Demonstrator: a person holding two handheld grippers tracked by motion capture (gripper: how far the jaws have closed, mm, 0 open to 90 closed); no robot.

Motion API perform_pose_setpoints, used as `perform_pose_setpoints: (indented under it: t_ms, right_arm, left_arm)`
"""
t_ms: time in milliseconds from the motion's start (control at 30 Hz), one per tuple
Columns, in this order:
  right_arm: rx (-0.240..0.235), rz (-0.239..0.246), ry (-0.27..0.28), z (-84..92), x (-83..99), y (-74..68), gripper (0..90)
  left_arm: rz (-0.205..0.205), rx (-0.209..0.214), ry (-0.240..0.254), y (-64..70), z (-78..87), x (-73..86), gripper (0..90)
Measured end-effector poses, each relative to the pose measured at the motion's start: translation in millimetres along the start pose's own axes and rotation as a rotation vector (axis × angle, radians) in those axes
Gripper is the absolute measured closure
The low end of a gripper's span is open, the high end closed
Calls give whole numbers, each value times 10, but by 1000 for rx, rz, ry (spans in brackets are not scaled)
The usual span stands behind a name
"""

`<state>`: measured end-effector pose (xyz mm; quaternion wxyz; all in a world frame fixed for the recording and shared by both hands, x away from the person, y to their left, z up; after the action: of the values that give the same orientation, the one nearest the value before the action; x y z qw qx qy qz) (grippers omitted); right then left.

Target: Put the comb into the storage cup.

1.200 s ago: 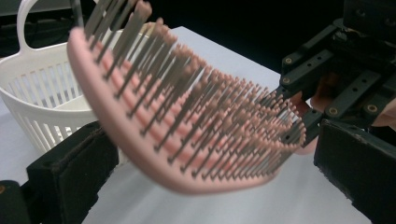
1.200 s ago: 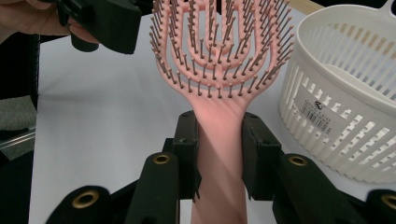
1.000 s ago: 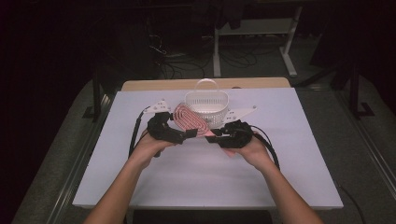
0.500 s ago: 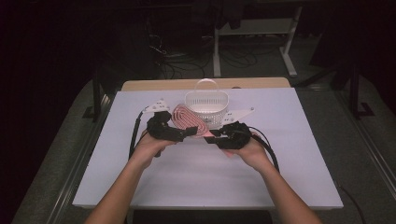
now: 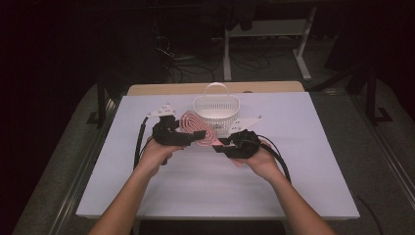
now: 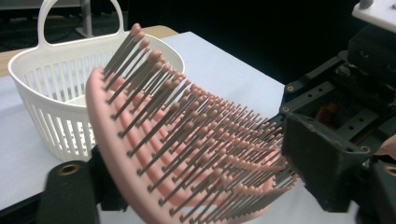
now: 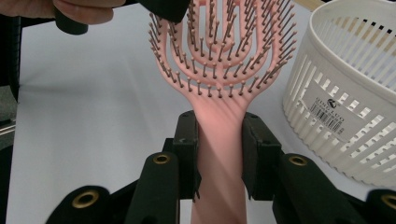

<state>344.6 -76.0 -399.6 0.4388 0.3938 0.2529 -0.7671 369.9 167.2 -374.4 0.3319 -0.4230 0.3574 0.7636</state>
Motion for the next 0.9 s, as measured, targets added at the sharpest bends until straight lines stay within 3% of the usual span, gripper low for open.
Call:
perform_pose_setpoints:
  t_ms: [467,900]
  right_arm:
    - [27,14,-10,-65,18,-30,687]
    - [55,34,-34,-153,34,-78,687]
  left_arm:
    - [43,0,22,-35,23,10,399]
    - [47,13,39,-32,50,-1,500]
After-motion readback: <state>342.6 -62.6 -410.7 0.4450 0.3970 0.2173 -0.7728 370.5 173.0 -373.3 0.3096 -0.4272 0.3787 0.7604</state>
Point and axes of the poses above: each handheld gripper's, and its own axes: z roughly backward along the jaws, x roughly out of its underside, y roughly to its right, the point moved 1 cm from there along -z, roughly forward along the jaws
